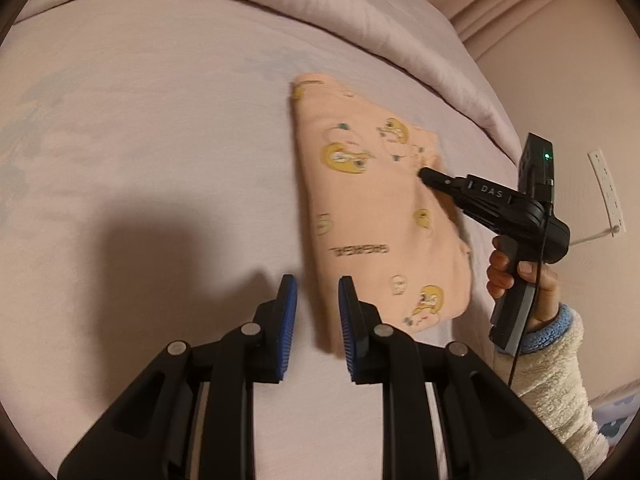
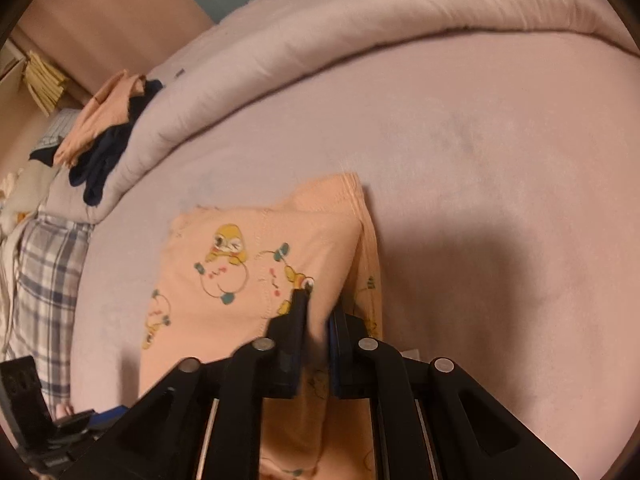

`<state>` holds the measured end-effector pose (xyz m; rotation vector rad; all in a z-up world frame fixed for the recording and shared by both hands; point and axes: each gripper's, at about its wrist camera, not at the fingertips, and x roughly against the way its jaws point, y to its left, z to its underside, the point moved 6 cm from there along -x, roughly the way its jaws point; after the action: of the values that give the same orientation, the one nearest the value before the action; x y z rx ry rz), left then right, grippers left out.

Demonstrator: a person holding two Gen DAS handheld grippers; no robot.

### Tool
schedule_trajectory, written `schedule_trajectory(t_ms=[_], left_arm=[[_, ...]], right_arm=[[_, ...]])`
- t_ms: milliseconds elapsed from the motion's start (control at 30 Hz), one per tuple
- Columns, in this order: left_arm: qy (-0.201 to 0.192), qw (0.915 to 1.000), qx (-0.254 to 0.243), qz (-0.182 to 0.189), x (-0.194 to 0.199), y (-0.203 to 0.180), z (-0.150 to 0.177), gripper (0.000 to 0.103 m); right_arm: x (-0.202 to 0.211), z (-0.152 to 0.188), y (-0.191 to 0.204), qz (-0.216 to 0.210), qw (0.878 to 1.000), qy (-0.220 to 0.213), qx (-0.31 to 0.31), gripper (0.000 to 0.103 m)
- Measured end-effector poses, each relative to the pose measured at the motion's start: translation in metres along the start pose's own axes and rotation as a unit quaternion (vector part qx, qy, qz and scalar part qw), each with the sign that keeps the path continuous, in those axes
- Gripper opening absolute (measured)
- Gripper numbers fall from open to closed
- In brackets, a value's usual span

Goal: Fold small clothes

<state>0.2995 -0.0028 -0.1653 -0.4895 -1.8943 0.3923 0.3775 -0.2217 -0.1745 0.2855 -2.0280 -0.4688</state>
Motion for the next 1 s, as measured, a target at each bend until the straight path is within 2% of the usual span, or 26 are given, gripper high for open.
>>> schedule_trajectory(t_ms=[133, 200, 233, 267, 433, 600, 700, 800, 833, 867, 933, 1000], left_arm=[[-0.005, 0.9998, -0.016, 0.014, -0.004, -0.010, -0.003, 0.020], [-0.004, 0.9998, -0.013, 0.017, -0.008, -0.010, -0.003, 0.020], [-0.004, 0.9998, -0.011, 0.017, -0.010, -0.009, -0.002, 0.020], [-0.003, 0.9998, -0.008, 0.016, -0.013, -0.008, -0.003, 0.020], [-0.005, 0.9998, 0.013, 0.017, -0.015, -0.001, -0.002, 0.020], [-0.009, 0.9998, 0.014, 0.010, -0.010, -0.002, 0.001, 0.020], [-0.010, 0.9998, 0.018, 0.008, -0.008, 0.000, 0.002, 0.020], [-0.012, 0.9997, 0.019, 0.007, -0.007, 0.000, 0.001, 0.020], [-0.012, 0.9997, 0.020, 0.007, -0.007, 0.000, 0.001, 0.020], [-0.013, 0.9997, 0.020, 0.007, -0.007, 0.000, 0.001, 0.020], [-0.013, 0.9996, 0.022, 0.006, -0.008, 0.000, 0.000, 0.020], [-0.014, 0.9996, 0.023, 0.009, -0.008, -0.001, 0.000, 0.020]], right_arm=[[0.030, 0.001, 0.002, 0.003, 0.999, -0.033, 0.010, 0.012], [0.044, 0.013, 0.006, -0.043, 0.999, -0.029, 0.002, 0.024], [0.051, 0.026, 0.007, -0.067, 0.998, -0.015, 0.001, 0.040], [0.055, 0.038, 0.008, -0.076, 0.997, -0.004, 0.004, 0.049], [0.057, 0.079, -0.002, -0.129, 0.991, 0.043, -0.016, 0.049], [0.047, 0.077, 0.005, -0.150, 0.987, 0.049, -0.019, 0.049], [0.036, 0.077, 0.010, -0.141, 0.988, 0.068, -0.016, 0.049], [0.035, 0.078, 0.004, -0.165, 0.983, 0.072, -0.037, 0.049], [0.036, 0.078, 0.003, -0.173, 0.981, 0.072, -0.039, 0.043], [0.038, 0.078, 0.003, -0.178, 0.981, 0.069, -0.041, 0.026], [0.043, 0.078, 0.004, -0.180, 0.981, 0.062, -0.034, 0.020], [0.051, 0.076, 0.011, -0.172, 0.984, 0.045, -0.011, 0.019]])
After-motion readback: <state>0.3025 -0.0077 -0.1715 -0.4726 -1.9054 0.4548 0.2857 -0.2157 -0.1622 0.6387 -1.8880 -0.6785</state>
